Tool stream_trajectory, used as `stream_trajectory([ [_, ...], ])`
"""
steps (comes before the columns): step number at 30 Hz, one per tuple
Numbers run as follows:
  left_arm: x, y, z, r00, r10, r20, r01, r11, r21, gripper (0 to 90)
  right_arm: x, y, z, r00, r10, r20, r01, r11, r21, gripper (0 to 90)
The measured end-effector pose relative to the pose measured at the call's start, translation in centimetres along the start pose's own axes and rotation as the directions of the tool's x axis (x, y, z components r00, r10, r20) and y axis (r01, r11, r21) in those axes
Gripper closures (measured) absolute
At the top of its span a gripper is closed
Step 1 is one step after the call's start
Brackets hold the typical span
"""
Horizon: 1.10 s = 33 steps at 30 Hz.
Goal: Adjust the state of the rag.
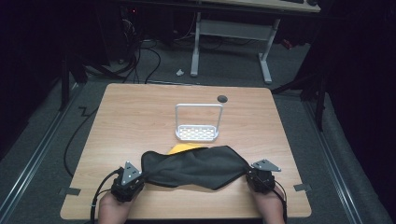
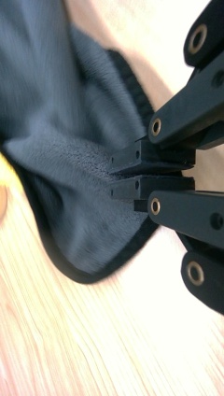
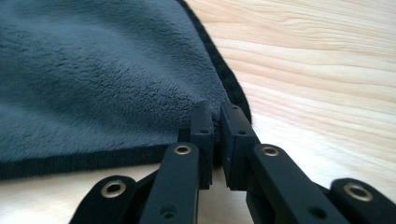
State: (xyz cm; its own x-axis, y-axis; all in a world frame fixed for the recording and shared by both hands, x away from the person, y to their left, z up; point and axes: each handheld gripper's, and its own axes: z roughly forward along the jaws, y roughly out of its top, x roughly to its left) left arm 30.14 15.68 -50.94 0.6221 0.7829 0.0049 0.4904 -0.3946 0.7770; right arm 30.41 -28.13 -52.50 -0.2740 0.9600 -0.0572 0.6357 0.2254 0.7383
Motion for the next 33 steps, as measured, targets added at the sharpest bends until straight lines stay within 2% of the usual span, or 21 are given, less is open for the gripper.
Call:
stream_trajectory([
  [1, 0.6, -0.2, 0.3, 0.9996, -0.026, -0.012, 0.026, 0.9996, 0.001, 85.4, -0.2, 0.0, 0.1, 0.9999, 0.01, 0.006, -0.01, 1.0, -0.001, 82.4],
  [2, 0.6, -0.2, 0.3, 0.9996, -0.026, -0.012, 0.026, 0.9996, 0.001, 81.8, -0.3, 0.0, 0.2, 0.9999, 0.016, 0.006, -0.016, 1.0, -0.002, 79.5],
  [3, 0.8, -0.3, 0.2, 0.9977, -0.056, -0.038, 0.056, 0.9984, -0.007, 75.2, -0.3, 0.0, 0.2, 0.9998, 0.018, 0.01, -0.018, 1.0, -0.006, 74.4],
  [4, 0.7, -0.2, 0.0, 0.9978, -0.056, -0.034, 0.056, 0.9984, -0.013, 71.1, -0.2, 0.0, 0.1, 0.9996, 0.025, 0.013, -0.025, 1.0, -0.01, 68.4],
  [6, 0.4, -0.1, -0.3, 0.9986, -0.048, -0.023, 0.047, 0.9987, -0.019, 65.9, 0.1, 0.1, -0.3, 0.9995, 0.03, 0.004, -0.03, 0.999, -0.029, 62.1],
  [9, -1.3, 0.2, -0.6, 0.9986, -0.027, 0.046, 0.028, 0.9995, -0.012, 64.7, 1.1, 0.3, -1.4, 0.9996, 0.013, -0.025, -0.015, 0.998, -0.06, 58.5],
  [12, -2.8, 0.1, 0.4, 0.9911, -0.031, 0.129, 0.03, 0.9995, 0.012, 60.0, 2.7, 0.4, -2.1, 0.9975, -0.024, -0.066, 0.018, 0.996, -0.084, 55.9],
  [13, -2.8, 0.1, 0.4, 0.9911, -0.031, 0.129, 0.03, 0.9995, 0.012, 56.8, 3.3, 0.4, -2.3, 0.9959, -0.034, -0.083, 0.027, 0.996, -0.085, 55.5],
  [14, -4.1, 0.1, 1.3, 0.99, 0.017, 0.14, -0.021, 0.9994, 0.027, 55.1, 3.9, 0.4, -2.4, 0.9939, -0.046, -0.1, 0.037, 0.996, -0.085, 55.3],
  [16, -5.1, 0.3, 2.1, 0.9888, 0.052, 0.14, -0.057, 0.9978, 0.035, 52.6, 4.8, 0.3, -2.6, 0.9909, -0.059, -0.121, 0.049, 0.995, -0.085, 55.0],
  [18, -5.8, 0.5, 2.9, 0.9868, 0.084, 0.138, -0.091, 0.995, 0.042, 50.4, 5.7, 0.5, -2.6, 0.9868, -0.093, -0.132, 0.082, 0.993, -0.089, 54.7],
  [19, -6.1, 0.6, 3.4, 0.987, 0.107, 0.12, -0.114, 0.9921, 0.054, 49.5, 6.0, 0.5, -2.6, 0.986, -0.093, -0.138, 0.081, 0.993, -0.084, 54.7],
  [20, -6.1, 0.6, 3.4, 0.987, 0.107, 0.12, -0.114, 0.9921, 0.054, 49.6, 6.0, 0.5, -2.6, 0.986, -0.093, -0.138, 0.081, 0.993, -0.084, 54.7],
  [21, -6.2, 0.7, 3.8, 0.9863, 0.12, 0.113, -0.128, 0.9899, 0.062, 53.2, 6.4, 0.4, -2.4, 0.9837, -0.111, -0.141, 0.101, 0.992, -0.08, 54.7],
  [25, -6.1, 1.0, 4.2, 0.9862, 0.131, 0.101, -0.137, 0.9892, 0.054, 82.3, 6.3, 0.3, -2.2, 0.9835, -0.109, -0.144, 0.099, 0.992, -0.073, 55.4],
  [27, -5.7, 1.0, 4.0, 0.9875, 0.116, 0.107, -0.121, 0.9918, 0.041, 84.8, 6.2, 0.3, -2.2, 0.9847, -0.1, -0.142, 0.091, 0.993, -0.071, 55.9],
  [28, -5.4, 1.2, 3.3, 0.9888, 0.101, 0.109, -0.103, 0.9946, 0.011, 85.2, 6.2, 0.3, -2.2, 0.9845, -0.101, -0.143, 0.092, 0.993, -0.072, 56.0],
  [29, -5.3, 1.5, 2.7, 0.9888, 0.101, 0.109, -0.101, 0.9948, -0.009, 85.4, 6.1, 0.3, -2.2, 0.9844, -0.102, -0.144, 0.092, 0.993, -0.073, 56.1],
  [30, -5.3, 1.5, 2.7, 0.9888, 0.101, 0.109, -0.101, 0.9948, -0.009, 85.5, 6.1, 0.3, -2.2, 0.9846, -0.101, -0.143, 0.092, 0.993, -0.072, 56.2],
  [31, -4.9, 2.1, 1.3, 0.9878, 0.1, 0.12, -0.095, 0.9943, -0.049, 85.4, 6.1, 0.3, -2.2, 0.9846, -0.101, -0.142, 0.092, 0.993, -0.07, 56.2],
  [33, -4.5, 2.7, -0.3, 0.9876, 0.105, 0.116, -0.094, 0.9907, -0.098, 85.4, 6.1, 0.3, -2.1, 0.9845, -0.103, -0.142, 0.094, 0.993, -0.068, 56.4],
])
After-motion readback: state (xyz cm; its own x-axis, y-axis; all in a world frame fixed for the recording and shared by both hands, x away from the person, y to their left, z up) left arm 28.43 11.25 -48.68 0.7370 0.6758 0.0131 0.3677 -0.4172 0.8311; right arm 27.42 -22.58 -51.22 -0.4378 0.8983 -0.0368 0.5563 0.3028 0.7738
